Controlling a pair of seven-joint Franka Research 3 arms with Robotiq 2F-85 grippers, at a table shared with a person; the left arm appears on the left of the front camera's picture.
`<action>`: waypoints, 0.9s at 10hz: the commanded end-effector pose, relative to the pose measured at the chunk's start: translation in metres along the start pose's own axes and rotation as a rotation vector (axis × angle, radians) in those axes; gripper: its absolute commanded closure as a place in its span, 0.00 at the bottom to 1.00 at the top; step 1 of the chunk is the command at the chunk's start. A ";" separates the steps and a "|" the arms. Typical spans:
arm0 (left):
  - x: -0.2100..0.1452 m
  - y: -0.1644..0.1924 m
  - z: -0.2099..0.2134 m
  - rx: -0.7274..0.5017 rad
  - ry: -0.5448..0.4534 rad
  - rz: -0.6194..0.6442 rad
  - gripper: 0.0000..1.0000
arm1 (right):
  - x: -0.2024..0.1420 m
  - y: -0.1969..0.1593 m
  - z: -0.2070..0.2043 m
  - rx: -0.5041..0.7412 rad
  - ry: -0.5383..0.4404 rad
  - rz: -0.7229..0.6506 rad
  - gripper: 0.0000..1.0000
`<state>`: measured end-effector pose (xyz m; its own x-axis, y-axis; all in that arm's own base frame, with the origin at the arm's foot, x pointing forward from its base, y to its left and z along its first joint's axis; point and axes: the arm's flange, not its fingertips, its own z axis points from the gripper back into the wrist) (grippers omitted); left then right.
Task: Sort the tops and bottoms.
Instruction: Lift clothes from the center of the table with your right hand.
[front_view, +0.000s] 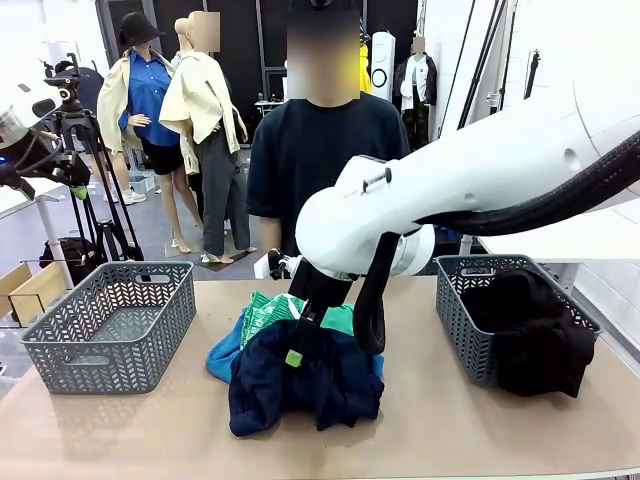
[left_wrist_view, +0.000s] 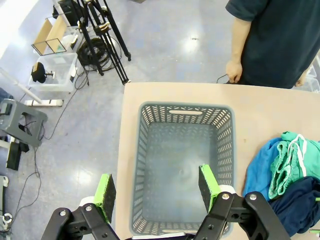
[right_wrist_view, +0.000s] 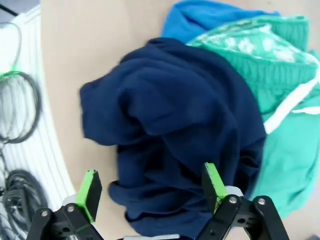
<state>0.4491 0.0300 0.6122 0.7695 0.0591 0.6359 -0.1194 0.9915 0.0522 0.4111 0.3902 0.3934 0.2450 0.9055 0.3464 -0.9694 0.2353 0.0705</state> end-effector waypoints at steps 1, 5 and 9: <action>-0.001 0.002 0.001 0.020 0.004 -0.011 0.13 | 0.000 0.004 0.000 -0.127 0.025 -0.017 0.00; -0.001 0.002 0.001 0.020 0.004 -0.011 0.13 | -0.001 -0.003 -0.004 -0.174 0.039 -0.018 0.00; -0.001 0.002 0.001 0.020 0.004 -0.011 0.13 | -0.004 -0.014 -0.025 -0.114 0.046 -0.049 0.00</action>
<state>0.4491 0.0300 0.6122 0.7695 0.0591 0.6359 -0.1194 0.9915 0.0523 0.4209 0.3886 0.3667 0.2724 0.9170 0.2913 -0.9533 0.2982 -0.0474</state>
